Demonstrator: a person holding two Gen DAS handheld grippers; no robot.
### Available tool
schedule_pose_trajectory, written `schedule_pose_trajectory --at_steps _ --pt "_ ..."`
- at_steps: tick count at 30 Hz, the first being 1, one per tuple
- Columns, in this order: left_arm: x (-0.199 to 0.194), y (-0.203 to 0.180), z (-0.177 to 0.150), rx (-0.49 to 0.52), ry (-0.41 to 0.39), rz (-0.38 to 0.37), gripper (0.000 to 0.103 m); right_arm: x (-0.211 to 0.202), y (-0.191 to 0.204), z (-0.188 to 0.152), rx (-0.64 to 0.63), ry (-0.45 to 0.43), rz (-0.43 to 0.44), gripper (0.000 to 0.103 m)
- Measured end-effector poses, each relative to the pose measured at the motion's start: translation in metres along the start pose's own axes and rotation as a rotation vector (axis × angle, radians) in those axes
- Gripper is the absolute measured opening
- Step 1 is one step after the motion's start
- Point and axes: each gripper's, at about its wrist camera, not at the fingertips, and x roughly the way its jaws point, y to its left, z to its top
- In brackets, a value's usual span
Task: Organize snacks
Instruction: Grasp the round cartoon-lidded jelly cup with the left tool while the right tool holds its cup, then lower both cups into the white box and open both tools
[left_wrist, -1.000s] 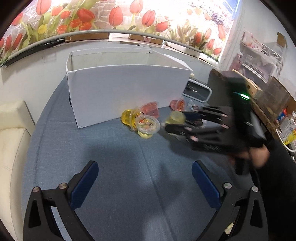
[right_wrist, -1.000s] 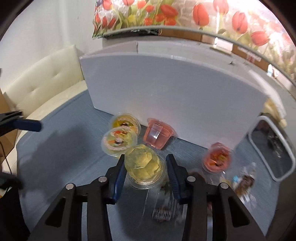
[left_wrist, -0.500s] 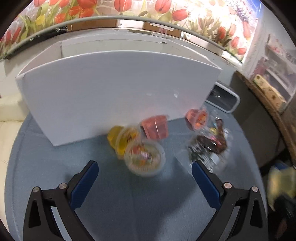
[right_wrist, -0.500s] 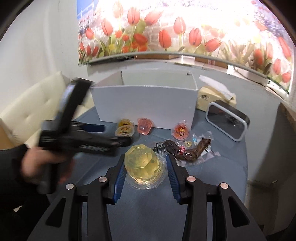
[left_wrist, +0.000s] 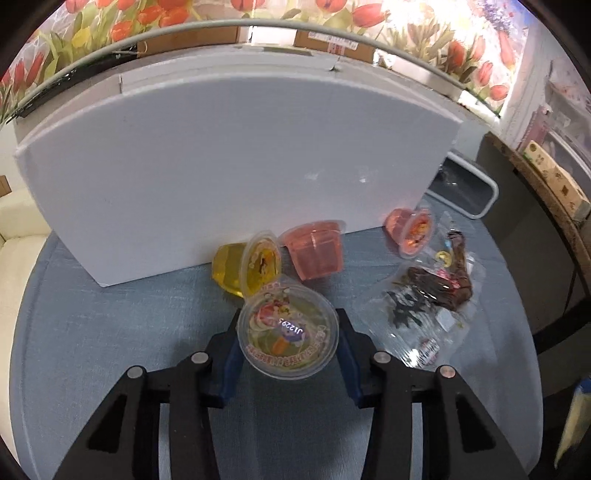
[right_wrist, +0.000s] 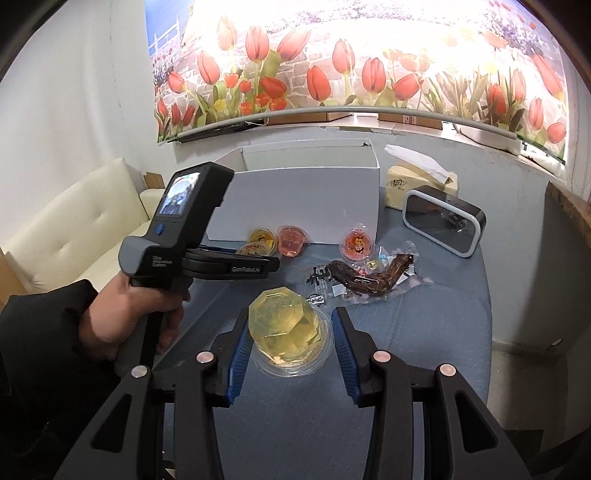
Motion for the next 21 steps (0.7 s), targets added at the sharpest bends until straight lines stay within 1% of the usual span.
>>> schedule_pose_trajectory --at_steps 6,9,13,17,21 --pt "-0.036 -0.001 -0.014 0.045 -0.041 -0.045 0.049 0.0 0.008 -0.001 0.003 -0.006 0.01 0.046" --pt "-0.055 0.001 -0.017 0.061 -0.056 -0.079 0.049 0.0 0.013 0.0 0.001 -0.011 0.018 0.046" --pt "-0.093 0.003 -0.023 0.092 -0.104 -0.11 0.049 0.0 0.022 0.005 0.001 -0.025 0.024 0.046" --pt "-0.12 0.007 -0.011 0.097 -0.15 -0.132 0.049 0.005 0.031 0.017 -0.003 -0.038 0.025 0.046" --pt "-0.14 0.017 0.008 0.108 -0.199 -0.134 0.049 0.016 0.037 0.041 -0.01 -0.067 0.024 0.046"
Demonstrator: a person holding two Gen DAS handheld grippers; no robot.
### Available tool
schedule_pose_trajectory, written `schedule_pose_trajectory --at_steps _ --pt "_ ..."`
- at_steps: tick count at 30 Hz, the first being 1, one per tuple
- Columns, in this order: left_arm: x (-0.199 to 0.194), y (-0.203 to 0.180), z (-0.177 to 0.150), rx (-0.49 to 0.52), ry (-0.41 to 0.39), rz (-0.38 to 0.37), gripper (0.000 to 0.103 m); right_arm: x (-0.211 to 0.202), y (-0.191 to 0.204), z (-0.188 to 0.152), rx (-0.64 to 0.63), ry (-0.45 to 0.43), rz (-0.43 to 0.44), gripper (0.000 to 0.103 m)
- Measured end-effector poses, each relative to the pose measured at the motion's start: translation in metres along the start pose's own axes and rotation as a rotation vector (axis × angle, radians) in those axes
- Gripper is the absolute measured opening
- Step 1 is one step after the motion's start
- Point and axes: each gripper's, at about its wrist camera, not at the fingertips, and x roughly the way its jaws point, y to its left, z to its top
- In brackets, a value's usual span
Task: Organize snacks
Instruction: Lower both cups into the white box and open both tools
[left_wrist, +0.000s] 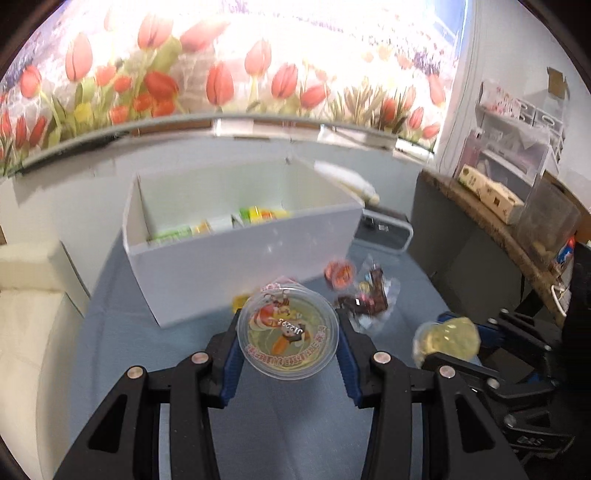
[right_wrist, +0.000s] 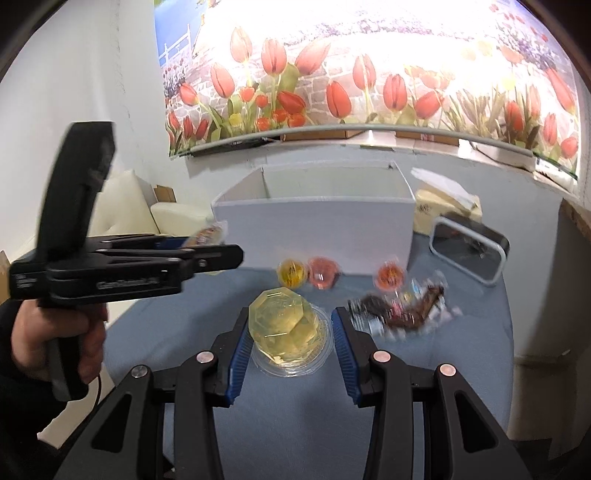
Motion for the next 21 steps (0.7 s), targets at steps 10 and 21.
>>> schedule_pose_trajectory --at_steps 10,21 --pt "0.017 0.047 0.084 0.016 -0.057 0.004 0.049 0.073 -0.022 0.101 -0.007 -0.043 -0.063 0.046" --pt "0.07 0.08 0.116 0.01 0.035 -0.033 0.058 0.15 -0.061 0.141 -0.001 0.039 -0.146 0.047"
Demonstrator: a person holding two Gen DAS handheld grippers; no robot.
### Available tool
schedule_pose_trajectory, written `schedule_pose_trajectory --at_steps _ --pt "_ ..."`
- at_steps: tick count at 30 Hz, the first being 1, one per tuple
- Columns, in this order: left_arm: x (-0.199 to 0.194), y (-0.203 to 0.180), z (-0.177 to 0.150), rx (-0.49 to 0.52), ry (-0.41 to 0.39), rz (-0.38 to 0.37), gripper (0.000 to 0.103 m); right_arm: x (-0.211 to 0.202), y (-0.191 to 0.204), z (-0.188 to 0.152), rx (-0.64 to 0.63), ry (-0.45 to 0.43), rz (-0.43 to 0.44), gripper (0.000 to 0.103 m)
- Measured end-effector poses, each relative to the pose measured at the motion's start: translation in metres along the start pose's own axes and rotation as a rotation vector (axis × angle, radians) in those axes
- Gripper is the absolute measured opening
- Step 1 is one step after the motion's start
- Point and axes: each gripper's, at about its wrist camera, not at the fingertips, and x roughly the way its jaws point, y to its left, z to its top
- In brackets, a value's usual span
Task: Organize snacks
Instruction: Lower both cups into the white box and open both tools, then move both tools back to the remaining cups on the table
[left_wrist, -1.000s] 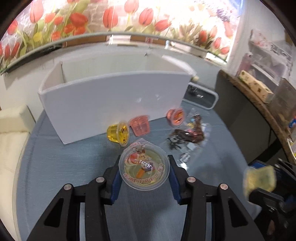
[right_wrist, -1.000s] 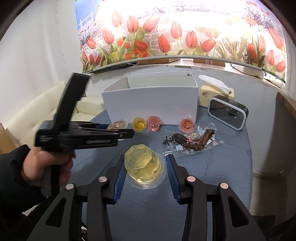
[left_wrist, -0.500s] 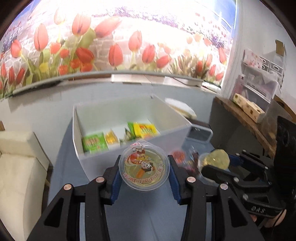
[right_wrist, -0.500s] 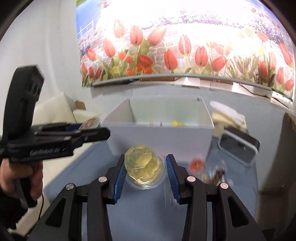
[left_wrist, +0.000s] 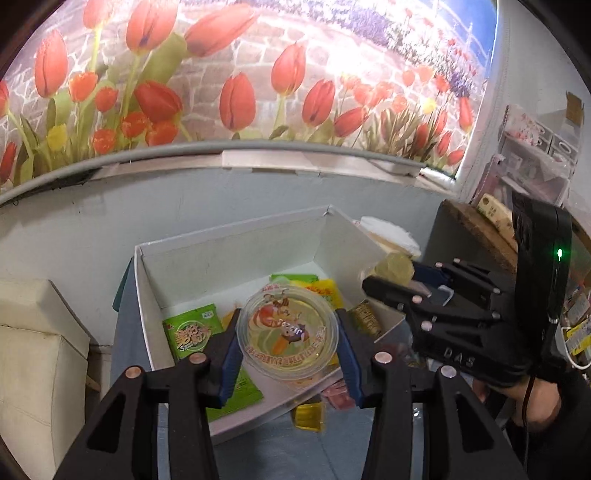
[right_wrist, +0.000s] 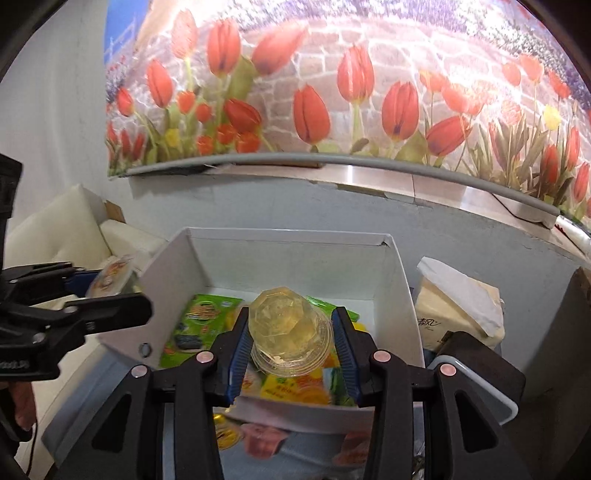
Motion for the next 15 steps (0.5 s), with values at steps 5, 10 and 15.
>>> schedule_pose_trajectory --at_steps 5,10,15 --pt "0.0 0.006 -0.004 0.013 -0.014 0.025 0.103 -0.001 -0.014 -0.002 0.055 -0.033 -0.041 0.103" --pt "-0.003 0.005 -0.006 0.029 -0.005 0.069 0.103 -0.01 -0.022 -0.007 0.097 -0.035 -0.067 0.103" --pt "-0.011 0.003 -0.012 0.026 -0.023 0.072 0.103 -0.025 -0.018 -0.019 0.112 -0.056 -0.05 0.103"
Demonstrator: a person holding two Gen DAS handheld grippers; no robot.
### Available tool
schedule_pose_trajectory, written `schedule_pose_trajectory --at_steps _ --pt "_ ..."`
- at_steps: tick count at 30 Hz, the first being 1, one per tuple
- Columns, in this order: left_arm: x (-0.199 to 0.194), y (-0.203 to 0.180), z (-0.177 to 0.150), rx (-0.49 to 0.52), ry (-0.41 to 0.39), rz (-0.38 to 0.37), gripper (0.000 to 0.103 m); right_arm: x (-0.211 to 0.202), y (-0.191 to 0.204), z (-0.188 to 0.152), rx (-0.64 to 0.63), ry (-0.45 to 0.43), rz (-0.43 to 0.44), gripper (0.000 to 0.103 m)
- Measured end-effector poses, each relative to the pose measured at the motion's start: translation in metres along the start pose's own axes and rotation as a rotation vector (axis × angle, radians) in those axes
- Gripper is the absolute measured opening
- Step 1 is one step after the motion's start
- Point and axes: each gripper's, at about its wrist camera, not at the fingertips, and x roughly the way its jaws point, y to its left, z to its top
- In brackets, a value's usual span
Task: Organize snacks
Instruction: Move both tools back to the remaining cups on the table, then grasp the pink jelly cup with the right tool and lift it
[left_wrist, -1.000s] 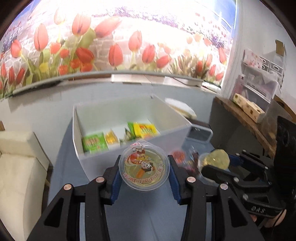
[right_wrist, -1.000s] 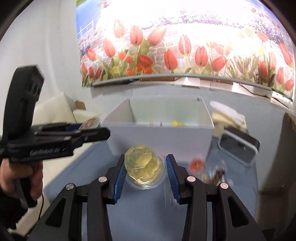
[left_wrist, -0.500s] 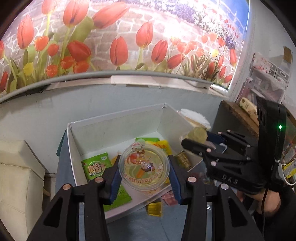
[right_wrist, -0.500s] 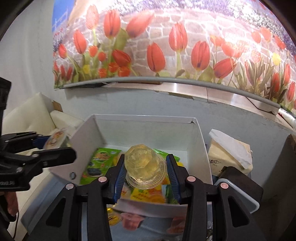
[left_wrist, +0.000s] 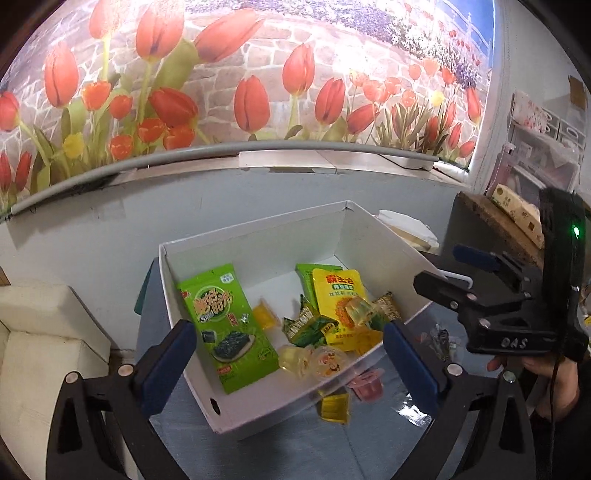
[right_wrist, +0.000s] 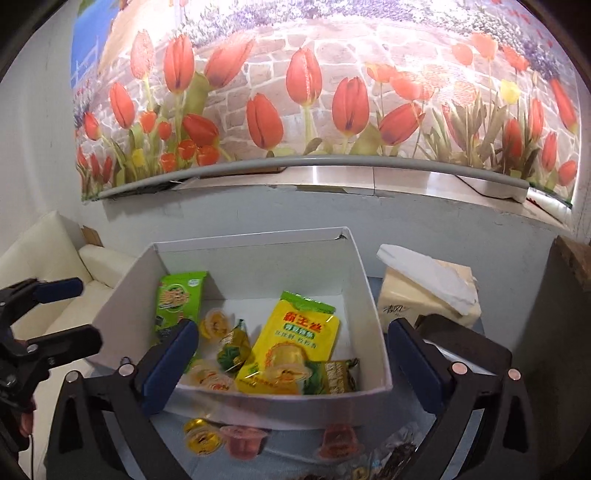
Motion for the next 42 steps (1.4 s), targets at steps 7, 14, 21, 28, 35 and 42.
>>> schedule_pose_trajectory --at_steps 7,14,21,28,35,42 --pt "-0.027 -0.011 -0.026 0.013 -0.027 -0.022 0.103 -0.041 0.008 -0.037 0.011 0.003 0.025 0.103" --pt "-0.059 -0.04 -0.082 0.04 -0.021 -0.064 0.103 -0.064 0.025 -0.097 0.016 0.044 -0.01 0.103" --pt "-0.087 -0.061 -0.136 0.022 -0.007 -0.123 0.103 -0.045 0.029 -0.133 0.052 0.122 0.009 0.103" --pt "-0.096 -0.06 -0.163 -0.011 0.021 -0.137 0.103 -0.005 0.029 -0.131 0.072 0.168 -0.006 0.103" --pt "-0.094 -0.053 -0.169 -0.021 0.038 -0.128 0.103 0.041 0.029 -0.116 0.075 0.209 -0.016 0.103" --pt "-0.086 -0.045 -0.171 -0.029 0.061 -0.118 0.103 0.068 0.023 -0.114 0.092 0.253 -0.017 0.095"
